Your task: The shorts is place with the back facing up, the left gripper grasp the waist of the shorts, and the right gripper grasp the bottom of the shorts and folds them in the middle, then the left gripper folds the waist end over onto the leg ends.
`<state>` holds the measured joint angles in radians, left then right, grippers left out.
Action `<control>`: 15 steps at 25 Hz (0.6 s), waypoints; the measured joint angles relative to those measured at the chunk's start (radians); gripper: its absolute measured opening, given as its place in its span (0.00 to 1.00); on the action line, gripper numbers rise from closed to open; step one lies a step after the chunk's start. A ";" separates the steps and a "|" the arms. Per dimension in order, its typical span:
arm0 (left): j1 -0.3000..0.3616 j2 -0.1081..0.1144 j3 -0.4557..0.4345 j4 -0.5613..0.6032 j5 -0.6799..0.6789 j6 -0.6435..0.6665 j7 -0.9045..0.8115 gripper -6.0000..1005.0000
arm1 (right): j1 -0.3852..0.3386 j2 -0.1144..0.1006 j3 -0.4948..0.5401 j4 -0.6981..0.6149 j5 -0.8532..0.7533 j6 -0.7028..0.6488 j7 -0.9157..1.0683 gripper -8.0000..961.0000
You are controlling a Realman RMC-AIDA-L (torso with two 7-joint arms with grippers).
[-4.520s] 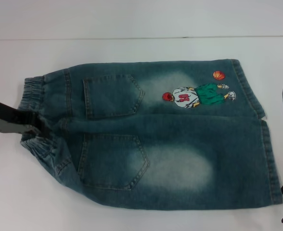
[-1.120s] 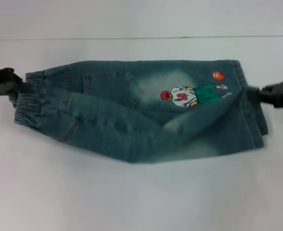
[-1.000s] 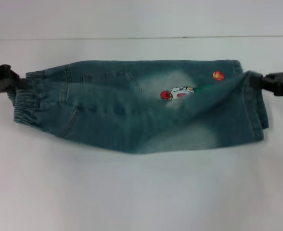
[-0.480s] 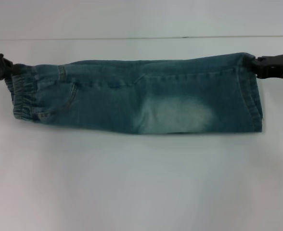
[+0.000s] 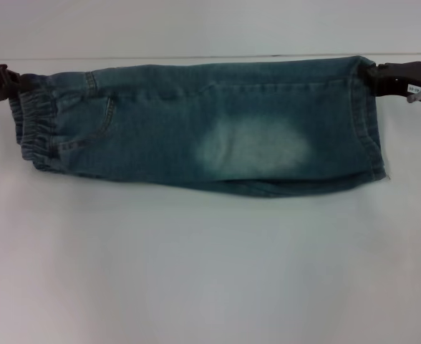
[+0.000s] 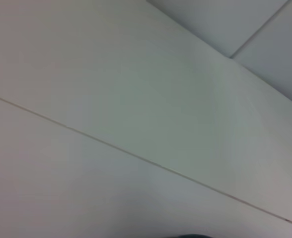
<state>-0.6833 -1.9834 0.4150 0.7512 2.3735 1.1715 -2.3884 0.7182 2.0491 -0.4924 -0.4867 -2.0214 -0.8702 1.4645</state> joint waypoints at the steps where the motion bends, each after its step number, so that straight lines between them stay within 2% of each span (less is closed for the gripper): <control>1: 0.000 -0.002 0.000 -0.007 -0.003 -0.016 0.005 0.09 | 0.003 0.003 0.000 0.003 0.002 0.009 -0.006 0.03; 9: -0.001 -0.029 0.001 -0.053 -0.045 -0.096 0.106 0.09 | 0.028 0.031 -0.005 0.052 0.004 0.110 -0.065 0.04; 10: -0.003 -0.043 0.002 -0.057 -0.050 -0.125 0.140 0.09 | 0.030 0.033 -0.005 0.060 0.005 0.121 -0.071 0.04; 15: -0.010 -0.049 0.054 -0.061 -0.049 -0.144 0.158 0.09 | 0.038 0.035 -0.007 0.085 0.021 0.158 -0.078 0.04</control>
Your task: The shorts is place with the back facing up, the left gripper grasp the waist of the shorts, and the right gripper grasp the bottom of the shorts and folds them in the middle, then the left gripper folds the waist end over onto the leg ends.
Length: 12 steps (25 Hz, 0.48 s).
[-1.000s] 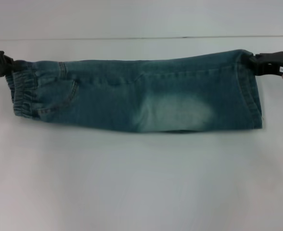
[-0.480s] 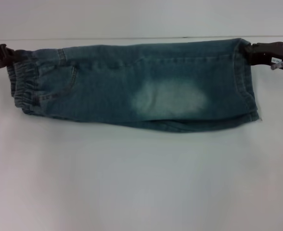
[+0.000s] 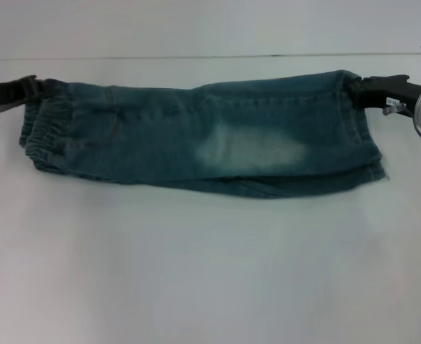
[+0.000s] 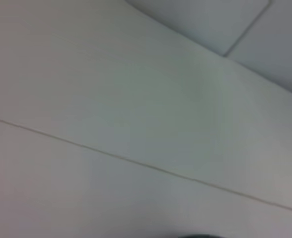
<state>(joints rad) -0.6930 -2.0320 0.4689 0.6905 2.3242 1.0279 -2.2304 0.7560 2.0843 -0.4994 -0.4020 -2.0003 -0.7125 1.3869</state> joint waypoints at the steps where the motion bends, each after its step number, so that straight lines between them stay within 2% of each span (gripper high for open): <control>1: -0.001 -0.001 0.024 0.000 0.000 -0.007 0.000 0.09 | 0.001 0.001 0.000 0.003 0.003 0.005 0.000 0.04; 6: 0.002 -0.021 0.112 0.008 0.002 -0.075 0.000 0.09 | 0.003 0.002 -0.002 0.011 0.012 0.020 0.000 0.04; 7: 0.002 -0.023 0.118 0.009 0.002 -0.085 0.000 0.13 | 0.003 0.002 -0.002 0.012 0.012 0.019 0.000 0.05; 12: 0.009 -0.028 0.122 0.011 0.000 -0.130 0.005 0.31 | -0.003 0.002 0.003 0.014 0.014 0.018 0.000 0.26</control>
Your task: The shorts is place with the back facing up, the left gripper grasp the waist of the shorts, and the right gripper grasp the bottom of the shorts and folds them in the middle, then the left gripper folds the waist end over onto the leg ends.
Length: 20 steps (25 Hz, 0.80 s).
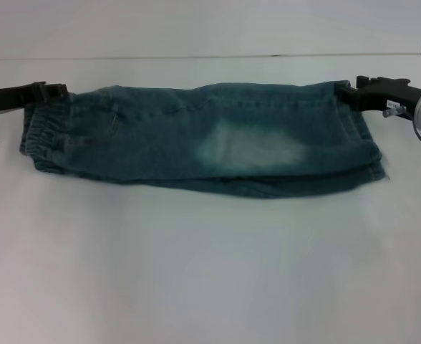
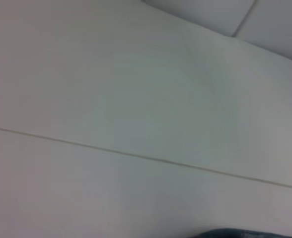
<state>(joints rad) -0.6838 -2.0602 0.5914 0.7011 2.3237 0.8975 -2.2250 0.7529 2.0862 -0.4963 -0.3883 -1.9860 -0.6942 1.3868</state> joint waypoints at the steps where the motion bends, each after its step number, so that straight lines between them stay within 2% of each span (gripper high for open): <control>1: 0.001 0.000 0.000 0.001 0.001 -0.006 0.000 0.33 | -0.002 0.000 0.001 0.000 0.004 -0.002 0.000 0.34; 3: 0.005 0.002 0.000 0.002 0.003 -0.017 0.001 0.37 | -0.006 0.000 -0.001 0.000 0.019 -0.009 0.000 0.51; 8: 0.023 0.012 -0.005 0.010 0.006 -0.035 0.001 0.46 | -0.018 -0.001 -0.003 -0.001 0.051 -0.040 -0.002 0.72; 10: 0.031 0.013 -0.005 0.014 0.007 -0.038 0.001 0.49 | -0.022 -0.002 -0.005 -0.003 0.058 -0.055 -0.002 0.77; 16: 0.060 0.017 -0.005 0.043 0.007 -0.021 -0.004 0.73 | -0.039 -0.010 -0.005 -0.013 0.059 -0.155 0.010 0.91; 18: 0.089 0.031 -0.008 0.098 0.008 0.066 -0.003 0.94 | -0.054 -0.016 -0.005 -0.027 0.058 -0.227 0.027 0.96; 20: 0.099 0.038 -0.009 0.117 0.008 0.114 0.000 0.94 | -0.073 -0.023 -0.005 -0.051 0.057 -0.323 0.051 0.98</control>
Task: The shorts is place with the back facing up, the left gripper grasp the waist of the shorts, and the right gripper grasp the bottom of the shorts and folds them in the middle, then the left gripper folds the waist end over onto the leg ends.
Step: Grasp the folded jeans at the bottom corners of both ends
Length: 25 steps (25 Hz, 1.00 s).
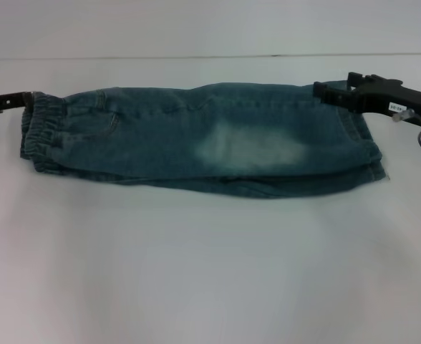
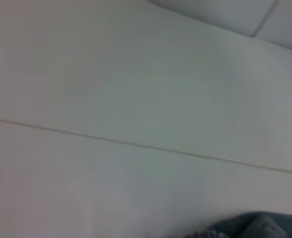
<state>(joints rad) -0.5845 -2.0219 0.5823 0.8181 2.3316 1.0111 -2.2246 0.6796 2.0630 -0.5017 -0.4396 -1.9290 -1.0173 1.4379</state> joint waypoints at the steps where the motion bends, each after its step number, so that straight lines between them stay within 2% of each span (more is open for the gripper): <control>1: 0.013 0.007 0.000 0.026 0.000 0.049 0.005 0.94 | -0.014 -0.003 0.001 -0.019 0.000 -0.060 0.009 0.98; 5: 0.041 0.011 0.000 0.082 0.000 0.133 0.025 0.94 | -0.061 -0.009 0.004 -0.103 0.004 -0.313 0.035 0.98; 9: 0.045 0.014 0.000 0.097 0.014 0.186 0.053 0.93 | -0.077 -0.020 -0.009 -0.155 -0.003 -0.560 0.050 0.98; 13: 0.040 0.015 0.006 0.101 0.055 0.191 0.063 0.92 | -0.083 -0.026 -0.074 -0.180 -0.008 -0.729 0.023 0.98; 17: 0.029 0.016 0.034 0.101 0.110 0.191 0.070 0.92 | -0.099 -0.017 -0.142 -0.203 -0.008 -0.737 0.019 0.98; 25: 0.002 0.015 0.079 0.086 0.194 0.190 0.069 0.90 | -0.105 -0.005 -0.183 -0.193 -0.019 -0.691 0.022 0.98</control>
<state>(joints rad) -0.5827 -2.0069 0.6610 0.9043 2.5254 1.2011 -2.1559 0.5745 2.0584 -0.6844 -0.6328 -1.9480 -1.7085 1.4602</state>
